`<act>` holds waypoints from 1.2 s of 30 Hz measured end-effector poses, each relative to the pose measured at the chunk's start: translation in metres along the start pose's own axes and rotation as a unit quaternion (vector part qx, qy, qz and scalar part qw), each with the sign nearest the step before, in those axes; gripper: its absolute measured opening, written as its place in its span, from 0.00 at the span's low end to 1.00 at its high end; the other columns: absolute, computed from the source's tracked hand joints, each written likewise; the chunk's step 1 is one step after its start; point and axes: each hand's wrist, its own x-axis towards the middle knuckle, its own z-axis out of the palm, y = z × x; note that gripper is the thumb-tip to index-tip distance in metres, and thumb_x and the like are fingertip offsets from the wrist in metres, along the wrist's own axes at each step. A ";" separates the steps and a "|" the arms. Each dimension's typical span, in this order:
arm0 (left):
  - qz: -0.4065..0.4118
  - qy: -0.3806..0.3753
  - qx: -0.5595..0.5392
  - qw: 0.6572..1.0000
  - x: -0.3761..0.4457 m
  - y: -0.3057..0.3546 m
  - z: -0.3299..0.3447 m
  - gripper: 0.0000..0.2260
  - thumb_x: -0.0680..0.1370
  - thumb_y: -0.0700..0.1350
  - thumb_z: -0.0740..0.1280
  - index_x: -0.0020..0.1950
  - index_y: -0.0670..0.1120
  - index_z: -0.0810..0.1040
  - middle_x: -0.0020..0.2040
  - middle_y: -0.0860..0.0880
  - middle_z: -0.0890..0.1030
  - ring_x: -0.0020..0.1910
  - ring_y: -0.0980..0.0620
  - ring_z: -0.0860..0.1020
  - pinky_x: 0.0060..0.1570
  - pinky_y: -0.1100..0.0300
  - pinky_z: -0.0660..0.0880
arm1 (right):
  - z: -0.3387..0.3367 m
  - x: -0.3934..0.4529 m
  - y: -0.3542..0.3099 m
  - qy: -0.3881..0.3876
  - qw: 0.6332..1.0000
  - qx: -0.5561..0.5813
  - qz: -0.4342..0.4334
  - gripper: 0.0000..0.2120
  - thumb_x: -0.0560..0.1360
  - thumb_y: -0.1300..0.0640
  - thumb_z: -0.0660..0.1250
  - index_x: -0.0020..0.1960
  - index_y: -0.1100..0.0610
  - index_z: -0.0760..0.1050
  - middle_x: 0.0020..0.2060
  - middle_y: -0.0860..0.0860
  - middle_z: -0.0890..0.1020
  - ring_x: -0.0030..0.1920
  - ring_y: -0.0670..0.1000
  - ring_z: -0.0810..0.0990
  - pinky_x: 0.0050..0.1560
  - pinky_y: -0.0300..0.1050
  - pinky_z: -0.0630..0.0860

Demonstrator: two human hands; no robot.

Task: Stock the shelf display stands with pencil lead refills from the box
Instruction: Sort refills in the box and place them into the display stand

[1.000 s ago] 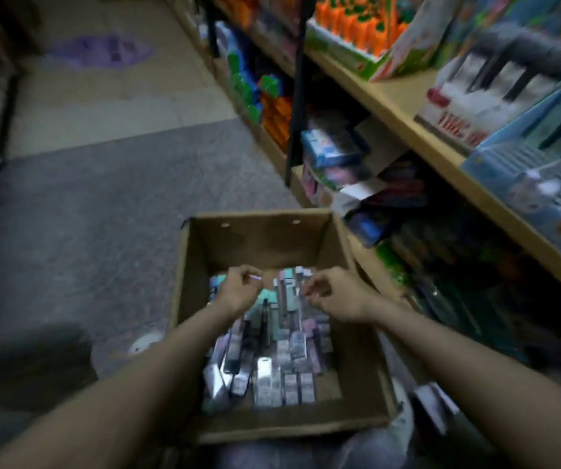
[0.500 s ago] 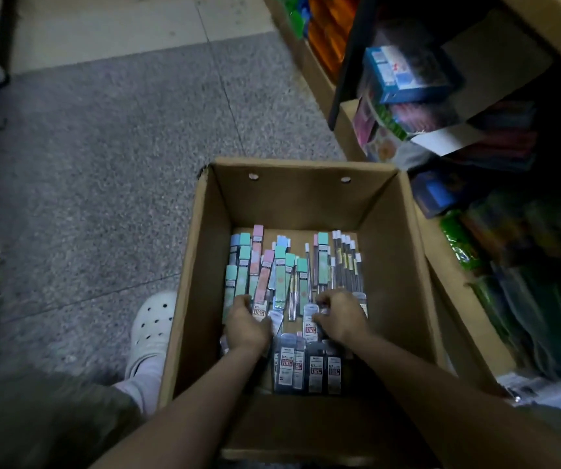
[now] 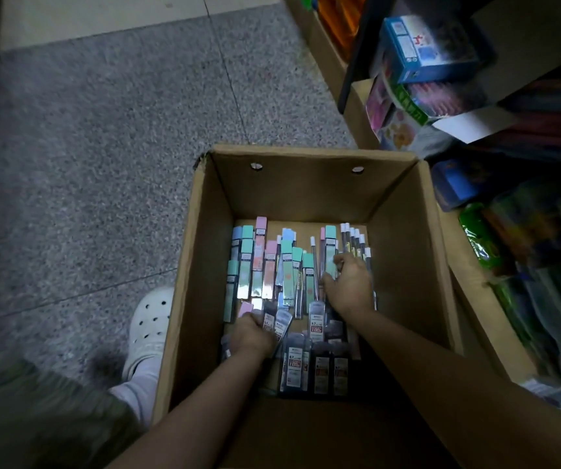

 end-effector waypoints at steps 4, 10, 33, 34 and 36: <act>-0.004 -0.016 -0.159 0.987 0.001 0.011 -0.002 0.12 0.78 0.37 0.64 0.60 0.45 0.72 0.53 0.41 0.80 0.52 0.42 0.79 0.53 0.47 0.78 | 0.003 0.015 -0.007 0.024 1.000 0.000 0.014 0.21 0.78 0.58 0.67 0.69 0.59 0.70 0.65 0.57 0.74 0.64 0.57 0.74 0.60 0.45 0.72; 0.061 0.043 -0.155 0.985 0.027 0.045 -0.011 0.12 0.80 0.44 0.64 0.63 0.44 0.72 0.56 0.42 0.80 0.55 0.41 0.79 0.58 0.47 0.76 | 0.013 0.038 -0.008 0.022 0.999 0.003 0.030 0.27 0.77 0.56 0.69 0.73 0.59 0.65 0.72 0.57 0.69 0.70 0.59 0.70 0.67 0.52 0.71; 0.040 0.141 -0.062 0.987 0.039 0.047 0.006 0.12 0.72 0.41 0.74 0.52 0.44 0.76 0.50 0.41 0.82 0.49 0.41 0.81 0.49 0.51 0.79 | 0.018 0.017 0.010 -0.031 0.981 0.164 0.100 0.16 0.75 0.67 0.69 0.61 0.60 0.75 0.47 0.53 0.80 0.45 0.49 0.77 0.32 0.31 0.67; 0.032 0.135 -0.077 0.987 0.037 0.047 0.005 0.11 0.72 0.42 0.74 0.51 0.43 0.76 0.50 0.41 0.82 0.49 0.41 0.81 0.49 0.51 0.79 | 0.016 0.013 0.010 -0.039 0.977 0.179 0.105 0.18 0.75 0.67 0.69 0.63 0.59 0.74 0.48 0.53 0.80 0.45 0.49 0.76 0.30 0.30 0.66; 0.041 0.119 -0.112 0.986 0.031 0.048 0.003 0.11 0.72 0.44 0.75 0.50 0.42 0.78 0.49 0.42 0.83 0.47 0.43 0.81 0.48 0.53 0.79 | 0.011 0.004 0.010 -0.058 0.970 0.211 0.104 0.24 0.75 0.67 0.69 0.69 0.57 0.70 0.49 0.52 0.80 0.47 0.48 0.76 0.30 0.27 0.67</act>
